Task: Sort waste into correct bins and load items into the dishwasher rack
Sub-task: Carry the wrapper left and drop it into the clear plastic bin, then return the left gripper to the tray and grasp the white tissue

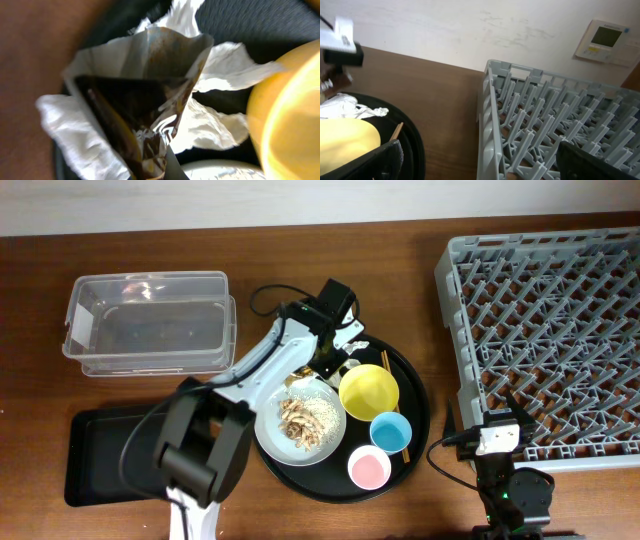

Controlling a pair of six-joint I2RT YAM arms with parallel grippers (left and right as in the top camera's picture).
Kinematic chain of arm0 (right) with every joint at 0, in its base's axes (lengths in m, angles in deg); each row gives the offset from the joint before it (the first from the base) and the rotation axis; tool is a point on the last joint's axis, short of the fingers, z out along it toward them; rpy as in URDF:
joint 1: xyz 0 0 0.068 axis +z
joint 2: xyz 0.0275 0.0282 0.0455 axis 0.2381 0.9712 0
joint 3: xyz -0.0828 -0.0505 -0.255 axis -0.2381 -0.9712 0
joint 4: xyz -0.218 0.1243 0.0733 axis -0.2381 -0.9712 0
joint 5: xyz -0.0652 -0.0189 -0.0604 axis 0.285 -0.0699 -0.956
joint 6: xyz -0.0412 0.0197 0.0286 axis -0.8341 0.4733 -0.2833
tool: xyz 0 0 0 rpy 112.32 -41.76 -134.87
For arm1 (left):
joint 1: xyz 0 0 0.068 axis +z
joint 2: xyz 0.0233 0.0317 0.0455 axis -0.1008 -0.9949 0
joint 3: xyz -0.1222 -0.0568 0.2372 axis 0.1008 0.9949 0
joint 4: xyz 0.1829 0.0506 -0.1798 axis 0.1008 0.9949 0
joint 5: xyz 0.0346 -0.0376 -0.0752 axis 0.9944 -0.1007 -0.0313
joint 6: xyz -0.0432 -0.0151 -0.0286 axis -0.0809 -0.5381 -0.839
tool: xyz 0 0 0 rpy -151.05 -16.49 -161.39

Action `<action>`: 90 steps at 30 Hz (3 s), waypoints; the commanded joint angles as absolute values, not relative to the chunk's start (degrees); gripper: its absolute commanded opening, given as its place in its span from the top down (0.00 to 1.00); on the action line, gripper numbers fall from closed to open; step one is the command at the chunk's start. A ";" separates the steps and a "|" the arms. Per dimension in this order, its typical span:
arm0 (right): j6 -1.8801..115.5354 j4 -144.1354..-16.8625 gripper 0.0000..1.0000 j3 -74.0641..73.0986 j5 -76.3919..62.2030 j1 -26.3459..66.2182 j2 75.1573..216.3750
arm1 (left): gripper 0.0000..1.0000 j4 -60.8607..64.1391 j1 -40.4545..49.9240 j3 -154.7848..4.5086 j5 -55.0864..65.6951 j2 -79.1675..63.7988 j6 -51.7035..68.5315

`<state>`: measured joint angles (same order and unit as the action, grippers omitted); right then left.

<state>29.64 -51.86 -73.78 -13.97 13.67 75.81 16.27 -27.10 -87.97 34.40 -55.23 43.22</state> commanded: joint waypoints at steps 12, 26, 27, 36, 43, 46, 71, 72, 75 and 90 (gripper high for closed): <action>29.86 -52.10 0.01 -74.04 -13.47 13.37 75.64 | 1.00 16.25 -25.57 -88.93 40.56 -43.98 39.61; 29.86 -52.10 0.01 -74.04 -13.44 13.37 75.64 | 1.00 2.20 -4.46 -88.95 51.31 -38.99 3.59; 29.86 -52.10 0.01 -74.04 -13.44 13.37 75.64 | 1.00 3.16 -2.82 -88.95 51.31 -39.04 -0.41; 29.83 -52.10 0.01 -74.04 -13.44 13.37 75.64 | 0.78 6.46 8.90 -88.84 47.25 -39.58 -13.43; 29.86 -52.10 0.01 -74.04 -13.44 13.37 75.64 | 0.01 8.97 11.17 -88.84 40.65 -39.58 -13.39; 29.83 -52.10 0.01 -74.04 -13.44 13.37 75.64 | 0.01 10.57 11.15 -88.86 24.78 -39.45 -6.02; 29.83 -52.10 0.02 -74.04 -13.44 13.37 75.64 | 0.31 17.21 -21.22 -88.41 35.77 -50.27 10.28; 29.83 -52.12 0.01 -74.04 -13.44 13.37 75.64 | 0.38 17.23 -21.22 -88.41 35.77 -52.09 8.38; 29.83 -52.10 0.01 -74.04 -13.44 13.37 75.64 | 0.47 17.08 -21.20 -88.41 35.79 -53.84 6.28; 29.83 -52.10 0.01 -74.04 -13.44 13.37 75.64 | 0.57 16.21 -22.23 -88.30 35.31 -60.33 0.73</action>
